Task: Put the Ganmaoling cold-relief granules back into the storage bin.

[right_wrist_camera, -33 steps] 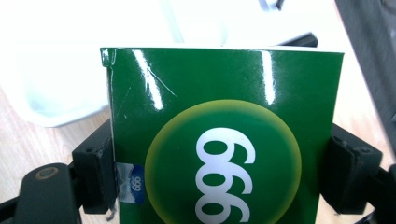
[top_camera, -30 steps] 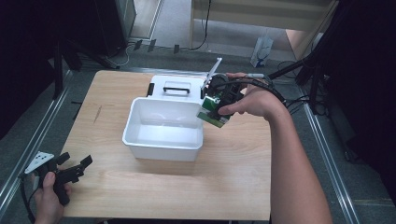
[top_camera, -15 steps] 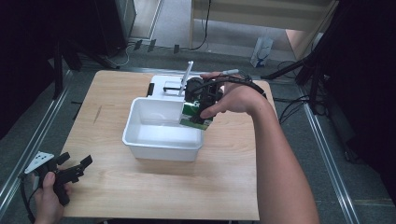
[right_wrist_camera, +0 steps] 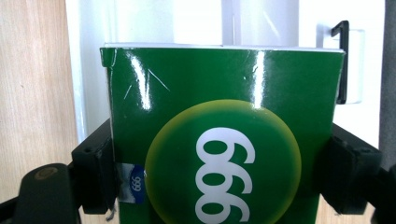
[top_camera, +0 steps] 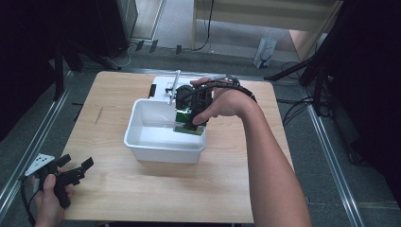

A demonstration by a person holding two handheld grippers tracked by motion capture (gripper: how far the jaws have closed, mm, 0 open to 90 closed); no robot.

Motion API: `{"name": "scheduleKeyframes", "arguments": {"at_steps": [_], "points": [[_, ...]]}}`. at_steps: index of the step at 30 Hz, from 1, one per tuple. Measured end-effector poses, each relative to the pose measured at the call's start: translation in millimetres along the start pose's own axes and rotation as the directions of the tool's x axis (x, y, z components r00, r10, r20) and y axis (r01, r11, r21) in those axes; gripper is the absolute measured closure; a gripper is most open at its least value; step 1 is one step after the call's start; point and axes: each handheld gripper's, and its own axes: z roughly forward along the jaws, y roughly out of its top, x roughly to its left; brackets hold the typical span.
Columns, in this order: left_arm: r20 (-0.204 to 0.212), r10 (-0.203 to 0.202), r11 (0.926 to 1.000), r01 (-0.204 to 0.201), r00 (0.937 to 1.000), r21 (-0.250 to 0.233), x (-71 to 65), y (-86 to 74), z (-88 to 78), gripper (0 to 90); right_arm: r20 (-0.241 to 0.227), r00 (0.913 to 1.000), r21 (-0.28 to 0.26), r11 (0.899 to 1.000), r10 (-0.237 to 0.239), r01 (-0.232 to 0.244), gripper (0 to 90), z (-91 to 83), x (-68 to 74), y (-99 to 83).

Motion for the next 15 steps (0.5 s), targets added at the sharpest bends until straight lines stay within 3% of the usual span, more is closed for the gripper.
{"name": "scheduleKeyframes", "arguments": {"at_steps": [15], "points": [[-0.002,0.004,1.0000,-0.004,1.0000,0.002,0.0,0.1,0.2,1.2,-0.034,0.9994,0.018,1.000,0.000,0.000,16.0,28.5,1.1,-6.6]]}}
